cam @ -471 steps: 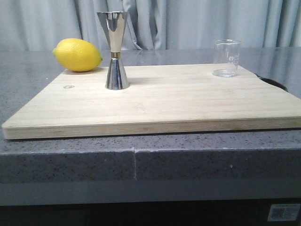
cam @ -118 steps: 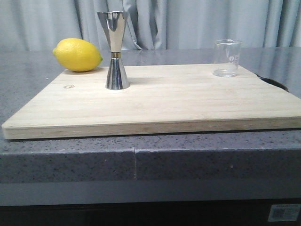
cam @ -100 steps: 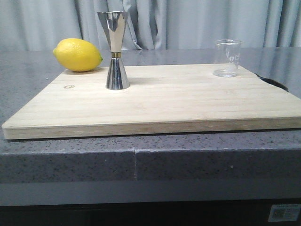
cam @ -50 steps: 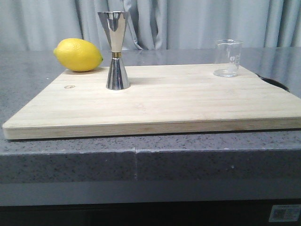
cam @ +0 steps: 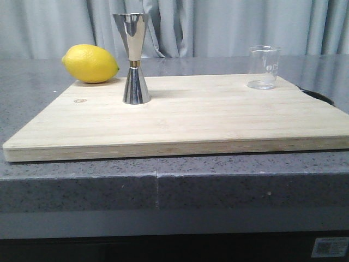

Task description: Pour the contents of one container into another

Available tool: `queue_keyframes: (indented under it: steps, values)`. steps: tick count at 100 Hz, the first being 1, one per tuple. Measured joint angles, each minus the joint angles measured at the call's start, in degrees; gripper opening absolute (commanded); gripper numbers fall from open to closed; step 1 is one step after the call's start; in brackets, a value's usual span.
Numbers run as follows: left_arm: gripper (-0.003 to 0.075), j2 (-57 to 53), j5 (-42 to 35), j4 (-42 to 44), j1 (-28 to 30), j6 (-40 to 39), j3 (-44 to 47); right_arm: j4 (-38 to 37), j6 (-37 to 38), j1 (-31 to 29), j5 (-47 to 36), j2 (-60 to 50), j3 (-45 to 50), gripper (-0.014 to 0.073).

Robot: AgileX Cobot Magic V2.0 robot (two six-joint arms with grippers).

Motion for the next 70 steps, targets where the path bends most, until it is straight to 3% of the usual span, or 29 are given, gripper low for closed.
queue_keyframes:
  steps: [22, 32, 49, 70]
  values:
    - [-0.0019, -6.47, 5.34, -45.85, 0.0, 50.66, 0.0, 0.0, 0.0, 0.0, 0.0, 0.0, 0.0, -0.0067]
    - [-0.0019, -10.38, 8.26, -60.71, 0.0, 66.94, 0.3, 0.0, 0.0, 0.0, 0.0, 0.0, 0.0, -0.0067]
    - [-0.0019, -15.5, 6.18, -69.86, 0.0, 74.55, 4.91, 0.0, 0.0, 0.0, 0.0, 0.0, 0.0, -0.0067]
    - [-0.0019, -19.75, -9.48, -72.42, 0.0, 75.44, 15.93, 0.0, 0.0, 0.0, 0.0, 0.0, 0.0, -0.0067]
